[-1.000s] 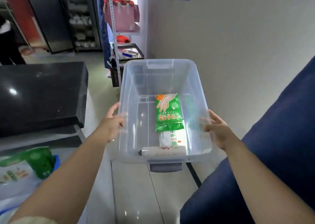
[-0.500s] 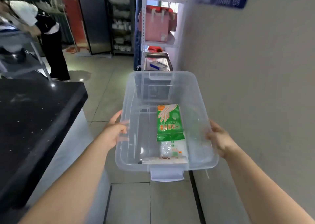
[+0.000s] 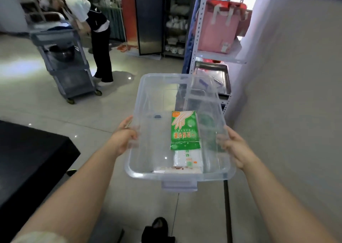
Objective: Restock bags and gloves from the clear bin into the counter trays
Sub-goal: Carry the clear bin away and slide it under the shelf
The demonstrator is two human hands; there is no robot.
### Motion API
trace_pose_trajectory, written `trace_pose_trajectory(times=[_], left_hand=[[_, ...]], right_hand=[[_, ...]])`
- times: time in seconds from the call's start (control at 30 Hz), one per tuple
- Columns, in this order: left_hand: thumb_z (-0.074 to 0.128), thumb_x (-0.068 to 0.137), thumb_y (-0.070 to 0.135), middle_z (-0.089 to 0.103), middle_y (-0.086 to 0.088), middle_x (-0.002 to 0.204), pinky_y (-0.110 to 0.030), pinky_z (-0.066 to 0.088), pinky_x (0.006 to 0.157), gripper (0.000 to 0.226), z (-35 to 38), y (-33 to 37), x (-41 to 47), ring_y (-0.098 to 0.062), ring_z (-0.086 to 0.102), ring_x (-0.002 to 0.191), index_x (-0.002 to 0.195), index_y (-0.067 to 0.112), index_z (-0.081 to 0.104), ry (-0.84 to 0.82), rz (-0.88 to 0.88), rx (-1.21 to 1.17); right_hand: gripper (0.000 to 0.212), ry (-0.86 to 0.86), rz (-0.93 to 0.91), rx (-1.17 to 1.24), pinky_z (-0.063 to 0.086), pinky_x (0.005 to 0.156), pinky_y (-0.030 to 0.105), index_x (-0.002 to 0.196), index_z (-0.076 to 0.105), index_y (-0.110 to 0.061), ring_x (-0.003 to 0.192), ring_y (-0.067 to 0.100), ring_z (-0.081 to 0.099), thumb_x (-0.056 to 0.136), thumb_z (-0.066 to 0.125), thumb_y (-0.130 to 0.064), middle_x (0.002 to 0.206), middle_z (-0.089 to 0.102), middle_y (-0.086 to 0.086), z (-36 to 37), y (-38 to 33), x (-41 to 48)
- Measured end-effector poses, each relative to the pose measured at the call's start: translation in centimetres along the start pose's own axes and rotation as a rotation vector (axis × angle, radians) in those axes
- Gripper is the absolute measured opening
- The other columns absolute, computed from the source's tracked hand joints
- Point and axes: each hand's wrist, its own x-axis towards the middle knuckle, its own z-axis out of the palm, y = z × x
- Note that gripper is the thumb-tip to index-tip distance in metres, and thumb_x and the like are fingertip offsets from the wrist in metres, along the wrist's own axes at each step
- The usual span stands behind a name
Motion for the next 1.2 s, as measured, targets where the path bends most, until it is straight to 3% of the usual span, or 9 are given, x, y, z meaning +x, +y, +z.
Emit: trace_pose_trajectory(times=[0.1, 0.23, 0.33, 0.4, 0.53, 0.77, 0.93, 1.07, 1.2], left_hand=[[0.033, 0.073, -0.025, 0.059, -0.008, 0.12, -0.048, 0.049, 0.07, 0.09, -0.1, 2.7, 7.6, -0.027, 0.057, 0.102, 0.14, 0.035, 0.038, 0.014, -0.032, -0.008], [0.035, 0.069, -0.024, 0.06, -0.007, 0.121, -0.055, 0.051, 0.076, 0.092, -1.3, 6.5, 17.1, -0.027, 0.057, 0.107, 0.136, 0.039, 0.043, 0.048, -0.065, -0.03], [0.035, 0.068, -0.023, 0.059, -0.007, 0.125, -0.059, 0.05, 0.083, 0.094, -2.2, 9.3, 23.6, -0.027, 0.057, 0.109, 0.138, 0.039, 0.042, 0.059, -0.076, -0.043], [0.036, 0.068, -0.023, 0.059, -0.007, 0.125, -0.057, 0.052, 0.08, 0.095, -2.6, 11.1, 27.6, -0.027, 0.057, 0.11, 0.139, 0.04, 0.039, 0.077, -0.08, -0.044], [0.036, 0.068, -0.023, 0.062, -0.002, 0.116, -0.048, 0.056, 0.067, 0.095, -3.3, 15.2, 36.3, -0.023, 0.06, 0.103, 0.139, 0.039, 0.039, 0.088, -0.061, -0.051], [0.035, 0.072, -0.023, 0.061, -0.004, 0.117, -0.054, 0.052, 0.079, 0.089, -4.7, 24.4, 52.4, -0.022, 0.056, 0.091, 0.136, 0.038, 0.041, 0.195, 0.01, -0.03], [0.037, 0.072, -0.022, 0.057, -0.007, 0.123, -0.052, 0.056, 0.075, 0.087, -6.6, 29.7, 62.7, -0.026, 0.055, 0.096, 0.128, 0.043, 0.048, 0.25, 0.027, -0.018], [0.037, 0.069, -0.022, 0.058, -0.008, 0.121, -0.048, 0.057, 0.07, 0.089, -8.8, 32.7, 72.2, -0.026, 0.055, 0.098, 0.127, 0.043, 0.052, 0.25, 0.0, -0.01], [0.038, 0.069, -0.022, 0.059, -0.004, 0.116, -0.052, 0.05, 0.083, 0.086, -11.0, 35.8, 82.8, -0.026, 0.055, 0.098, 0.122, 0.043, 0.054, 0.19, -0.003, 0.052]], right_hand=[[0.082, 0.007, 0.027, 0.008, 0.06, 0.067, 0.038, 0.133, 0.048, -0.019, 0.084, 0.021, 0.07, 0.069, 0.035, 0.03, 0.096, 0.074, 0.007, 1.7, -1.1, 8.4], [0.087, -0.035, 0.073, 0.001, 0.057, 0.059, 0.029, 0.139, 0.039, -0.023, 0.086, 0.019, 0.072, 0.068, 0.04, 0.027, 0.095, 0.076, -0.001, 3.9, -3.7, 18.9], [0.087, -0.103, 0.091, 0.034, 0.058, 0.068, 0.037, 0.124, 0.051, -0.041, 0.096, 0.025, 0.07, 0.059, 0.059, 0.018, 0.105, 0.073, 0.001, 5.9, -5.8, 26.2], [0.082, -0.112, 0.074, -0.002, 0.056, 0.078, 0.041, 0.124, 0.057, -0.035, 0.102, 0.025, 0.068, 0.054, 0.068, 0.006, 0.111, 0.071, 0.002, 7.3, -7.1, 30.9], [0.075, -0.108, 0.038, -0.064, 0.056, 0.07, 0.03, 0.114, 0.061, -0.044, 0.097, 0.021, 0.069, 0.072, 0.05, 0.018, 0.111, 0.071, 0.002, 10.0, -8.7, 41.5], [0.076, -0.172, 0.0, -0.091, 0.046, 0.098, 0.052, 0.139, 0.041, -0.034, 0.114, 0.03, 0.058, 0.08, 0.051, 0.013, 0.131, 0.056, 0.009, 15.4, -11.9, 62.8], [0.071, -0.168, 0.072, -0.017, 0.055, 0.076, 0.049, 0.138, 0.041, -0.035, 0.12, 0.033, 0.049, 0.083, 0.056, 0.007, 0.127, 0.055, 0.002, 19.7, -15.3, 75.6], [0.072, -0.171, 0.122, 0.014, 0.054, 0.074, 0.049, 0.14, 0.039, -0.035, 0.122, 0.032, 0.048, 0.085, 0.055, 0.008, 0.132, 0.051, 0.006, 23.4, -16.7, 84.3], [0.072, -0.103, 0.139, 0.033, 0.056, 0.068, 0.046, 0.139, 0.042, -0.034, 0.117, 0.027, 0.053, 0.084, 0.054, 0.011, 0.131, 0.051, 0.006, 27.2, -16.6, 92.8]])
